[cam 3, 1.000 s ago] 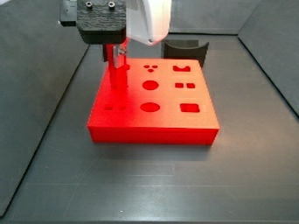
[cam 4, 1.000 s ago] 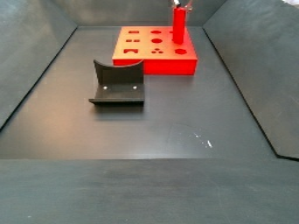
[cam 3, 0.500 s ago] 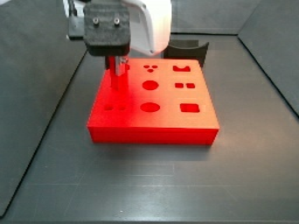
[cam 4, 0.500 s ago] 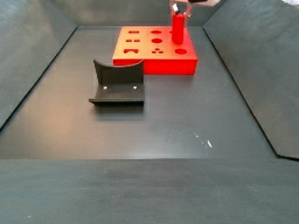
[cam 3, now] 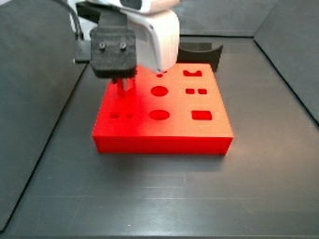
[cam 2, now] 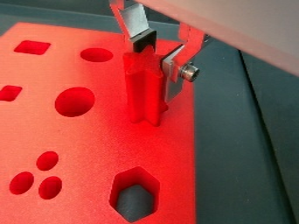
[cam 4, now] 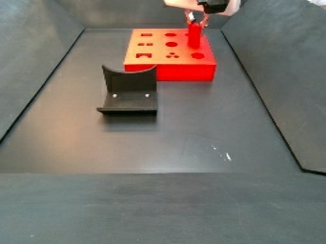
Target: Insert the star object.
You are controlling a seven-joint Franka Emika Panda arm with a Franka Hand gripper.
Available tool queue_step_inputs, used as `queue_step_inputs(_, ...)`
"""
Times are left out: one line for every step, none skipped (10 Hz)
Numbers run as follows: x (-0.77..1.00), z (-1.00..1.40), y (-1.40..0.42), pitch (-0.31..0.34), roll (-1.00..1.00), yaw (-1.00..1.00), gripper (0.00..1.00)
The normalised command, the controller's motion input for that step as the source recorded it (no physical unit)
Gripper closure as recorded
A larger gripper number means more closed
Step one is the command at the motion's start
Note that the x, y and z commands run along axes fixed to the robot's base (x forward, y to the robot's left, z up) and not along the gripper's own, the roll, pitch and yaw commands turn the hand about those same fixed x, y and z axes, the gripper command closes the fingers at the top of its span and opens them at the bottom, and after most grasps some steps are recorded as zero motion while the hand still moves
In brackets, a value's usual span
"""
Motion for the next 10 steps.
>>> queue_step_inputs(0.0,-0.97,-0.08,-0.106,0.14,0.0,1.0)
queue_step_inputs(0.0,-0.99,-0.09,-0.13,0.08,0.0,1.0)
queue_step_inputs(0.0,-1.0,-0.07,-0.137,0.06,0.0,1.0)
queue_step_inputs(0.0,-0.98,-0.09,-0.147,0.03,0.0,1.0)
queue_step_inputs(0.01,-0.88,0.0,-0.193,0.0,0.0,1.0)
queue_step_inputs(0.07,-0.46,0.0,-0.36,-0.18,0.0,1.0)
queue_step_inputs(0.0,-0.61,0.09,-0.27,-0.13,0.0,1.0)
queue_step_inputs(-0.07,-0.59,0.06,-0.216,-0.06,0.0,1.0)
queue_step_inputs(0.0,-0.04,0.0,0.0,0.05,0.0,1.0)
queue_step_inputs(0.0,-0.19,-0.17,0.036,0.24,0.0,1.0)
